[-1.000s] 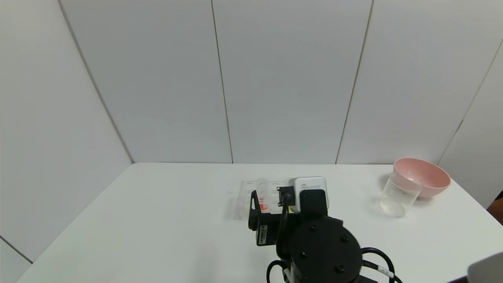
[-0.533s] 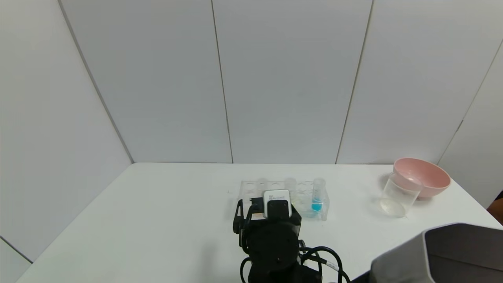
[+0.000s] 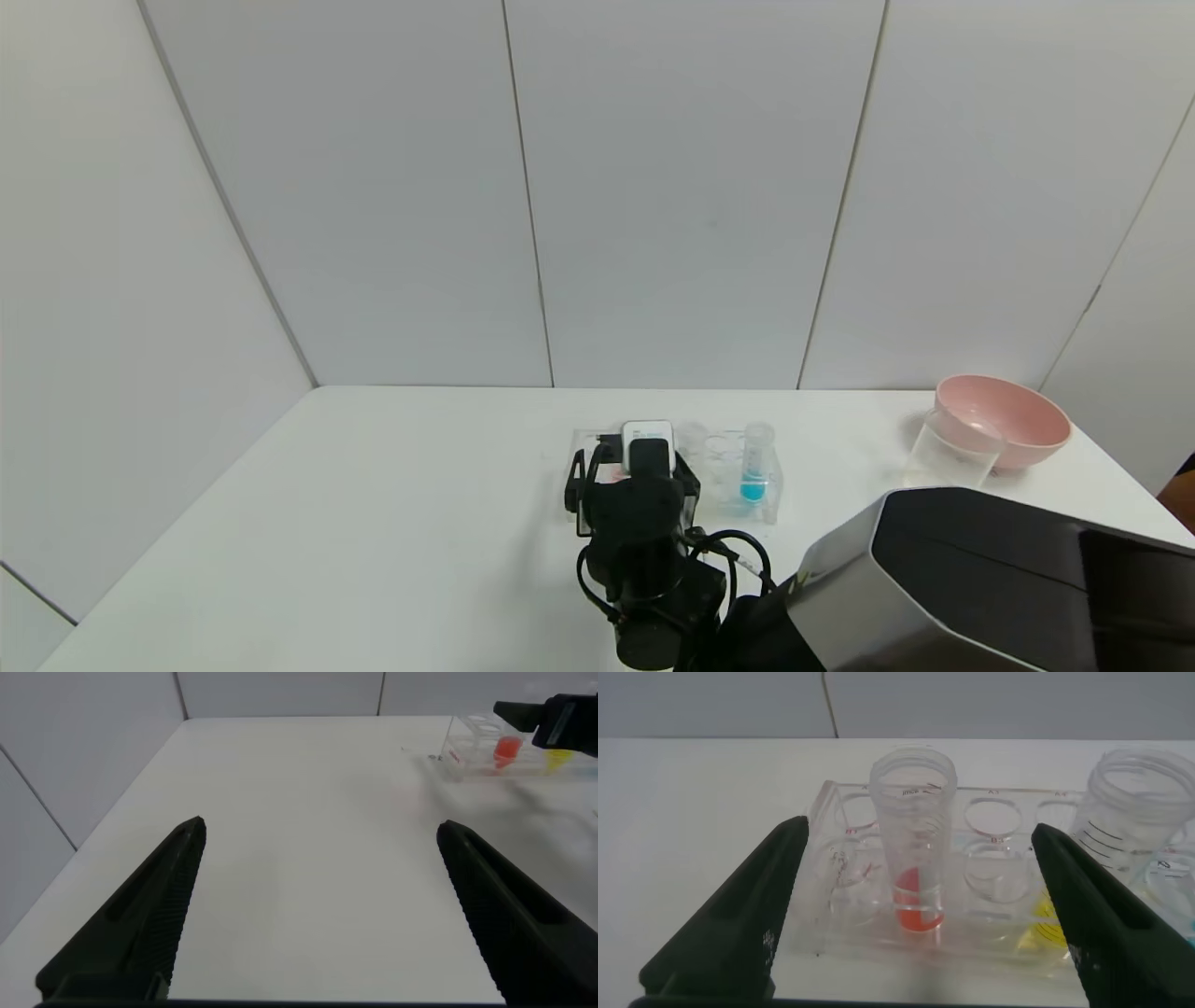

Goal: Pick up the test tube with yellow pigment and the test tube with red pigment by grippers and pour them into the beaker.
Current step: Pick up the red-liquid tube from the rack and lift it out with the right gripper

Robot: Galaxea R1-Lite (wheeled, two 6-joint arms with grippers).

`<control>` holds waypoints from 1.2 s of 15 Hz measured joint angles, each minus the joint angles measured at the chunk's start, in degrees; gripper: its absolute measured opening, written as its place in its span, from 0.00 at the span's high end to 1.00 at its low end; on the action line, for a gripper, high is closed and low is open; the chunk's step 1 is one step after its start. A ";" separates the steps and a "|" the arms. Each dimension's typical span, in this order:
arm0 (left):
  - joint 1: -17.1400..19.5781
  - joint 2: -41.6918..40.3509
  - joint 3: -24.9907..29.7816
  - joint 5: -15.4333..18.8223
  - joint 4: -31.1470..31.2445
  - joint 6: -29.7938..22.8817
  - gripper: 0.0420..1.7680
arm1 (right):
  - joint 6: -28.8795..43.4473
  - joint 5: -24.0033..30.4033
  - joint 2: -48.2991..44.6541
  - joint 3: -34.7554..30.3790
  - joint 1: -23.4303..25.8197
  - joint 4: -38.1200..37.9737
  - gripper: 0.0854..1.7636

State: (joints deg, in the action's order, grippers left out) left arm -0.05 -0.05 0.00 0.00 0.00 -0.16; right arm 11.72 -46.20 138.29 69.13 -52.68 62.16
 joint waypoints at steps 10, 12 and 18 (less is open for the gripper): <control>0.00 0.00 0.00 0.00 0.00 0.00 0.00 | -0.15 2.85 2.91 4.73 1.17 -2.44 0.75; 0.00 0.00 0.00 0.00 0.00 0.00 0.00 | -0.12 3.45 3.02 4.88 1.19 -2.41 0.75; 0.02 0.00 0.00 0.00 0.00 0.00 0.00 | -1.84 3.60 1.90 5.12 1.28 -2.08 0.75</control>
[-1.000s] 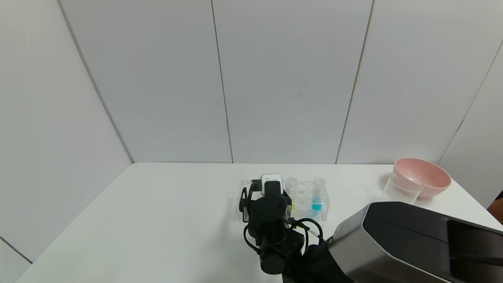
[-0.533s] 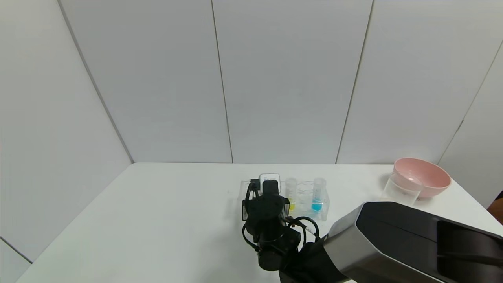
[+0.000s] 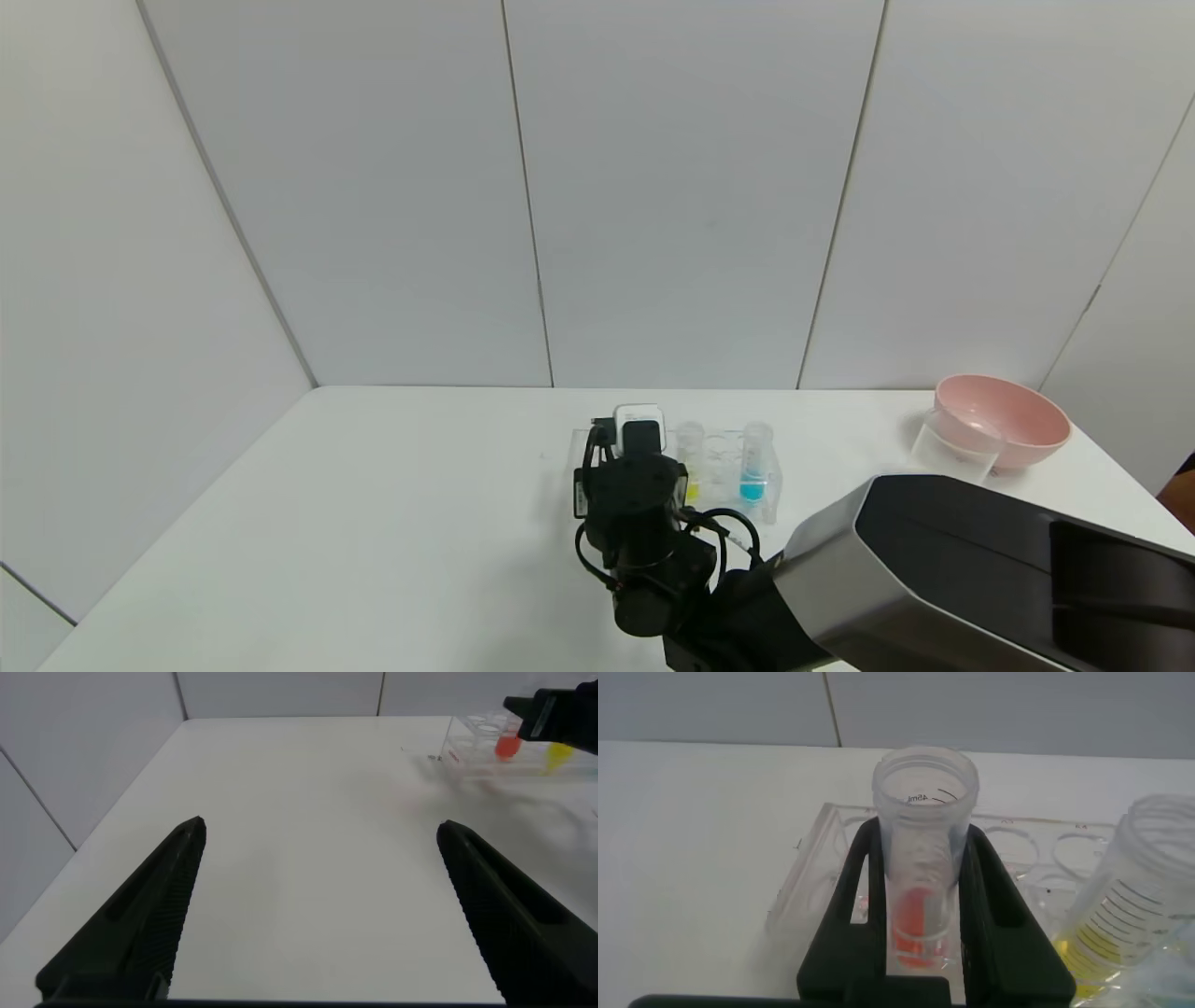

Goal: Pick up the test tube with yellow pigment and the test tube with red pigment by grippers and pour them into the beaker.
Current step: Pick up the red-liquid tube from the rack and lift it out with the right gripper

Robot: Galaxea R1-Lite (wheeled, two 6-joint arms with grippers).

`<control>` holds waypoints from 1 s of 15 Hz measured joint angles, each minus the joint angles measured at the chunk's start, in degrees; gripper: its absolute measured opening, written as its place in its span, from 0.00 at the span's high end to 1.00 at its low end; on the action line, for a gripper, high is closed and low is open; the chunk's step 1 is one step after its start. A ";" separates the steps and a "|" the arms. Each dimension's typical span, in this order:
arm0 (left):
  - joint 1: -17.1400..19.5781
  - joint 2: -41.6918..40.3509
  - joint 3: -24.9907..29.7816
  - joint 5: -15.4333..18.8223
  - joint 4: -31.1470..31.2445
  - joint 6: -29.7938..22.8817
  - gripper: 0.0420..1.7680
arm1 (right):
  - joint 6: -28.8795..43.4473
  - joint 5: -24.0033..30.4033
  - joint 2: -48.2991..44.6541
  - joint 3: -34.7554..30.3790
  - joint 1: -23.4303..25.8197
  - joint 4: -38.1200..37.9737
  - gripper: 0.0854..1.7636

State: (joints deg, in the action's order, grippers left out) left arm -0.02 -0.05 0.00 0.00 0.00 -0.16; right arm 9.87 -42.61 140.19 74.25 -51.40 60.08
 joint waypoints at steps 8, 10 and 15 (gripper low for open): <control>0.00 0.00 0.00 0.00 0.00 0.00 0.00 | -6.16 3.28 -11.41 -0.85 -0.17 -0.38 0.75; -0.02 0.00 0.00 0.00 0.00 0.00 0.00 | -7.42 3.30 -16.15 -2.97 0.63 -0.74 0.75; 0.00 0.00 0.00 0.00 0.00 0.00 0.00 | -10.50 5.99 -28.61 -16.70 12.73 -1.37 0.75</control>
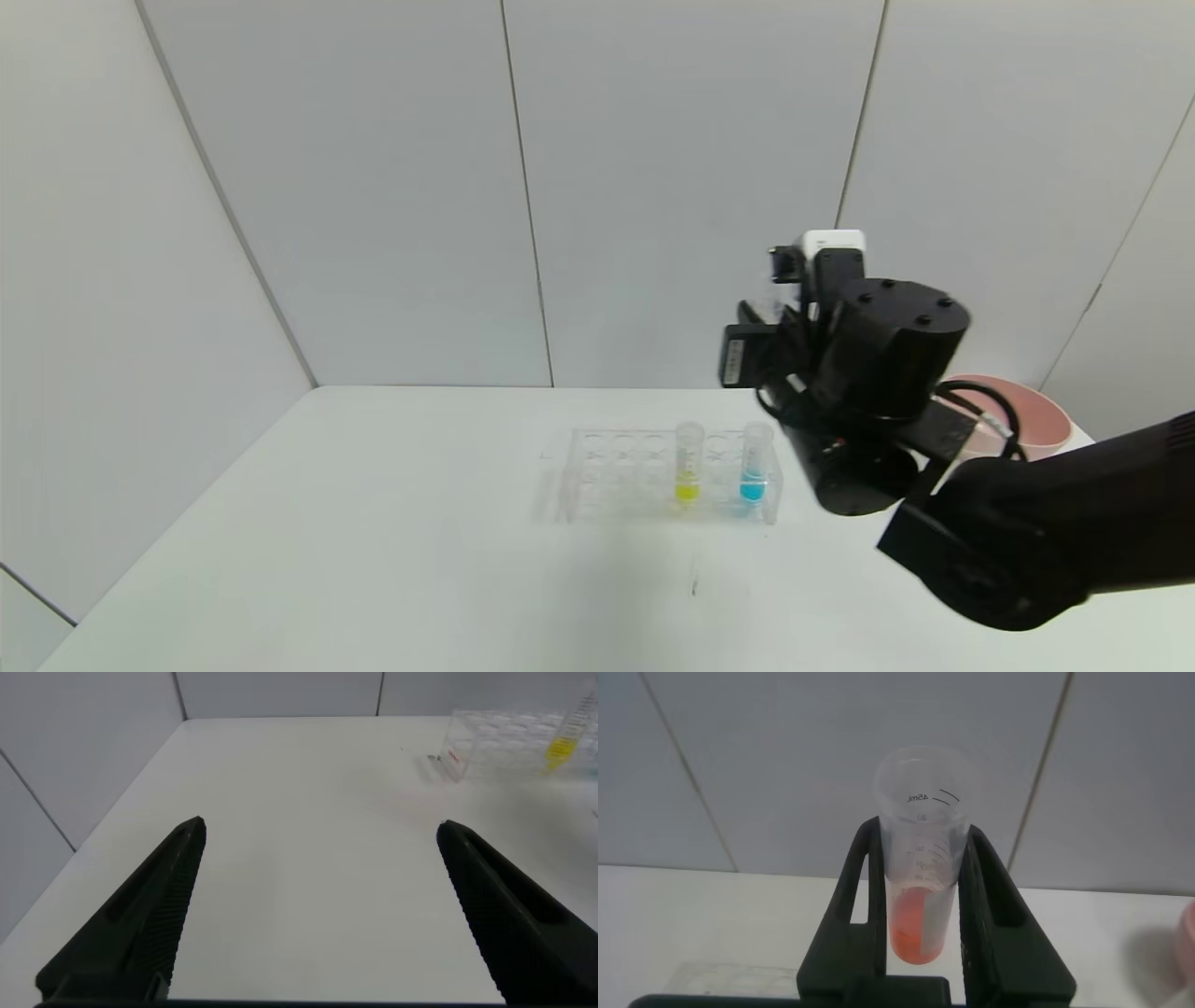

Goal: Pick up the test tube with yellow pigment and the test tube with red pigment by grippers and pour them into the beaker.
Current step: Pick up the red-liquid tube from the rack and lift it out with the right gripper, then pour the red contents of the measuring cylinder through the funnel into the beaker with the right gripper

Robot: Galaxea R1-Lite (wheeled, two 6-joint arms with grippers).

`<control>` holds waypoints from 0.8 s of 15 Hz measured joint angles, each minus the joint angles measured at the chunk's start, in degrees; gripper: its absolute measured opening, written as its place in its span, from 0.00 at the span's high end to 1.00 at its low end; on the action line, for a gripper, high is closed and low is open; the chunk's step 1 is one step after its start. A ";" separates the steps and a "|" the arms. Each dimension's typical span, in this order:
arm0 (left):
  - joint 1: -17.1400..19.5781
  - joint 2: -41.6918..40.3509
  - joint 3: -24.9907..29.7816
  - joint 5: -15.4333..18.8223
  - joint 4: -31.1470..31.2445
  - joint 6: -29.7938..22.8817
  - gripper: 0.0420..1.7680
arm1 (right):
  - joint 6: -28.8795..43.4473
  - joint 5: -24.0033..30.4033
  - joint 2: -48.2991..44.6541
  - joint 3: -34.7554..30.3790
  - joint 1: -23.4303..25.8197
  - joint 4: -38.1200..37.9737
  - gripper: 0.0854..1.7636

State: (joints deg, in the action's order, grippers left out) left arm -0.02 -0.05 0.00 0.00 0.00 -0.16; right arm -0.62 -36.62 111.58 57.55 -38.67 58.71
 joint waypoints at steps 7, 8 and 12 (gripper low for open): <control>-0.02 0.00 0.00 0.00 0.00 0.00 0.00 | -3.89 31.78 -11.53 -18.55 34.01 5.96 0.75; 0.00 0.00 0.00 0.02 0.00 0.00 0.00 | -4.74 36.73 -12.00 -20.15 38.96 7.14 0.75; -0.02 0.00 0.00 0.00 0.00 0.00 0.00 | -8.51 54.52 -12.13 -23.71 56.38 9.36 0.75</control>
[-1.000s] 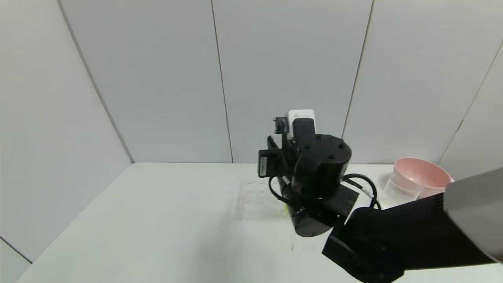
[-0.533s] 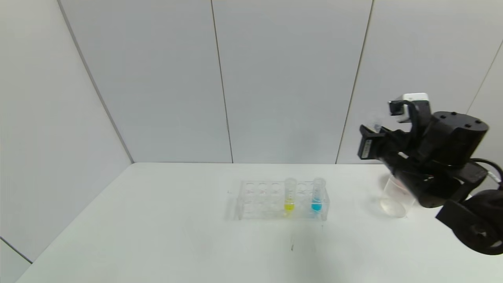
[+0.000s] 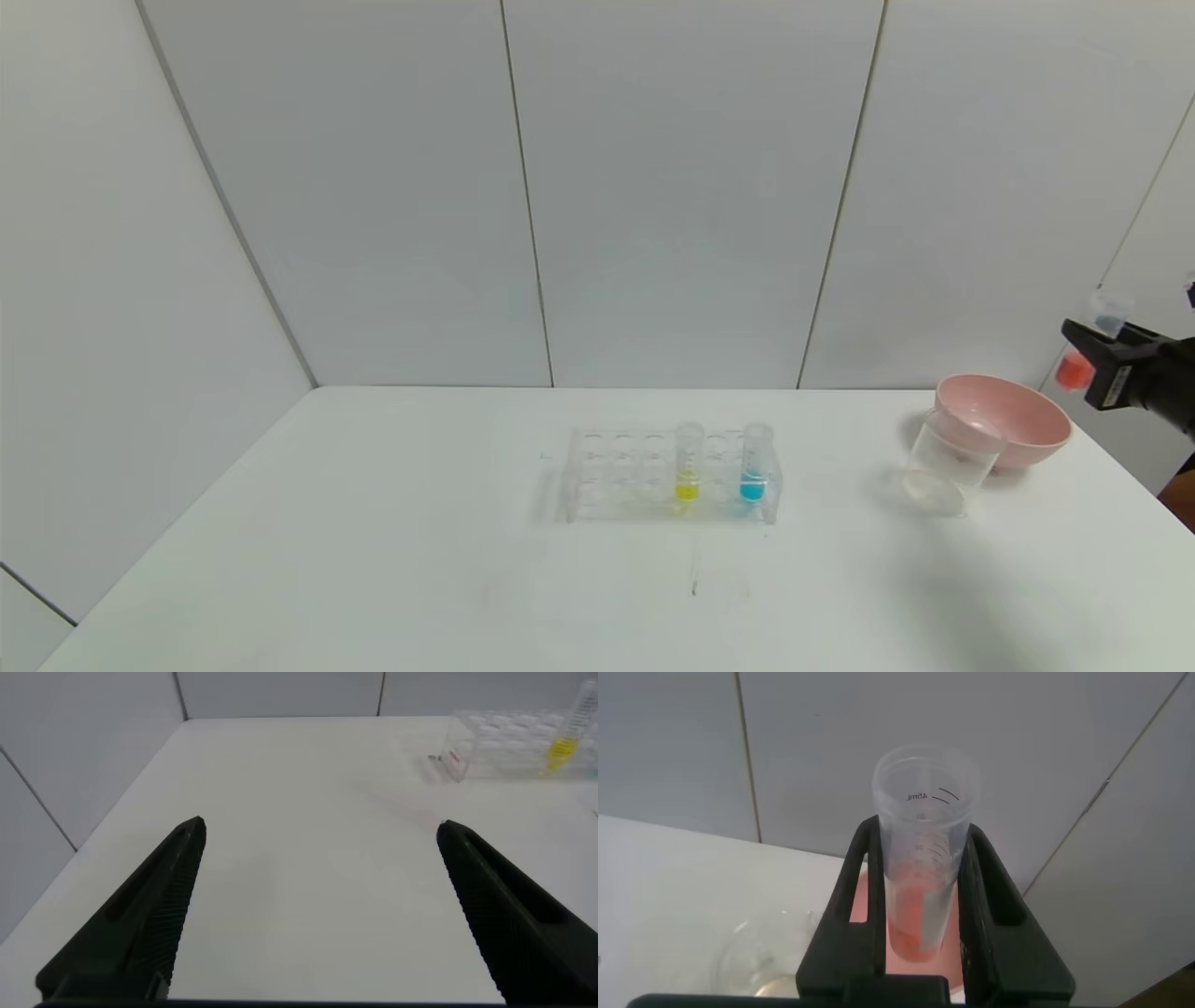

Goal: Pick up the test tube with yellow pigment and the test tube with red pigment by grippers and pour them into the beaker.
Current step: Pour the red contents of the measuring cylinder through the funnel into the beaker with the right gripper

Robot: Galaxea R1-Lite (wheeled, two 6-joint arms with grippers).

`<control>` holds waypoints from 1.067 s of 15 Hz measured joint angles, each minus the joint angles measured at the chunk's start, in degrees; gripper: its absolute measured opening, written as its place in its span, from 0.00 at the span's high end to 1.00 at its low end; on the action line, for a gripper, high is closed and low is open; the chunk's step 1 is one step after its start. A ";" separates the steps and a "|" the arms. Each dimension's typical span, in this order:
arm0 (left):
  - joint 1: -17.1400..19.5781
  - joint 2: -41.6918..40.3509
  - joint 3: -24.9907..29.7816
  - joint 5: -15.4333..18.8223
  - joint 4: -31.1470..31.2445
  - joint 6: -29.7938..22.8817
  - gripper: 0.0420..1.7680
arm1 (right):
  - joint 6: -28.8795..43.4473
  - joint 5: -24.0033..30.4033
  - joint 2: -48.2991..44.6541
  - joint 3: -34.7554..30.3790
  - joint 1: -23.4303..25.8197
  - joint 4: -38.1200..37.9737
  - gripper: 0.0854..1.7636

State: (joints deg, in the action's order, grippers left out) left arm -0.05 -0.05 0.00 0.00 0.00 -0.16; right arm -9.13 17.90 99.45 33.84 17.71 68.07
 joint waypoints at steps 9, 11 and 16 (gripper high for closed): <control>0.00 0.00 0.00 0.00 0.02 0.00 0.00 | -30.15 14.46 6.50 1.79 8.74 0.27 0.75; 0.00 0.00 0.00 0.00 0.00 0.00 0.00 | -34.22 14.53 7.39 2.10 7.40 0.29 0.75; 0.02 0.00 0.00 0.00 0.00 0.00 0.00 | -45.93 14.45 9.12 3.61 4.34 0.18 0.75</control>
State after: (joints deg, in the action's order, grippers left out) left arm -0.02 -0.05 0.00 0.00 0.00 -0.16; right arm -55.06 32.34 108.57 37.45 22.05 68.26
